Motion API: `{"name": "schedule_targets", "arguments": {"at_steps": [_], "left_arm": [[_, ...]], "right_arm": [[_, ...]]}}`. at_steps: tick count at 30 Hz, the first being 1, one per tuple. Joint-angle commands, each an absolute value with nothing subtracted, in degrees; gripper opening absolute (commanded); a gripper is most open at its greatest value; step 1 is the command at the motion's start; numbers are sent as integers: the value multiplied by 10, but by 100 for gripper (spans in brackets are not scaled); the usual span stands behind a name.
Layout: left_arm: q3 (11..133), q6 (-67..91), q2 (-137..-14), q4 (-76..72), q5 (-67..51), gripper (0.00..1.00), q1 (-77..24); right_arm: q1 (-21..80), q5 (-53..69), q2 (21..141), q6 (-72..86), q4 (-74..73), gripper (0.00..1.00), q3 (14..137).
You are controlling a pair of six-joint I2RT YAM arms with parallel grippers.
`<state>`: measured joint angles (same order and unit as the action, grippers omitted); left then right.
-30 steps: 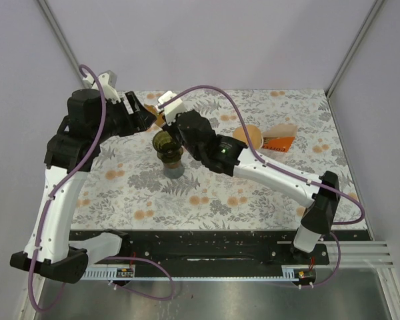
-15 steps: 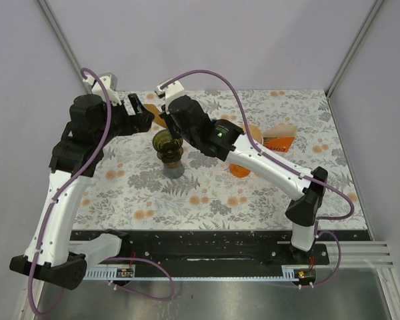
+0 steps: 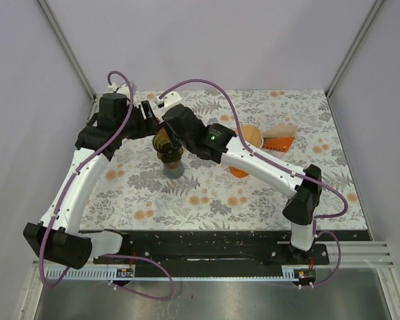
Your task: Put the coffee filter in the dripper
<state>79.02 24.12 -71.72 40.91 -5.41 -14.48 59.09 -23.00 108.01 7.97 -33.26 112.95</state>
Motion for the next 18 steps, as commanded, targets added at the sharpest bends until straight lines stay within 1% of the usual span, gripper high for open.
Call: {"name": "schedule_targets", "arguments": {"at_steps": [1, 3, 6, 12, 14, 17, 18], "left_arm": [[782, 228, -699, 370, -51, 65, -141], [773, 215, -706, 377, -61, 61, -141], [773, 196, -724, 402, -65, 51, -140], [779, 172, -750, 410, -49, 40, -135], [783, 167, -758, 410, -47, 34, -134], [784, 156, -766, 410, -47, 19, -134], [783, 150, -767, 410, -48, 15, -134]], "right_arm": [[590, -233, 1081, 93, -319, 0, 1122], [588, -226, 1087, 98, -319, 0, 1123], [582, -216, 1090, 102, -318, 0, 1124], [563, -189, 1098, 107, -317, 0, 1123], [557, -178, 1101, 109, -312, 0, 1122], [548, -159, 1105, 117, -311, 0, 1122], [544, -153, 1106, 120, -311, 0, 1124]]}}
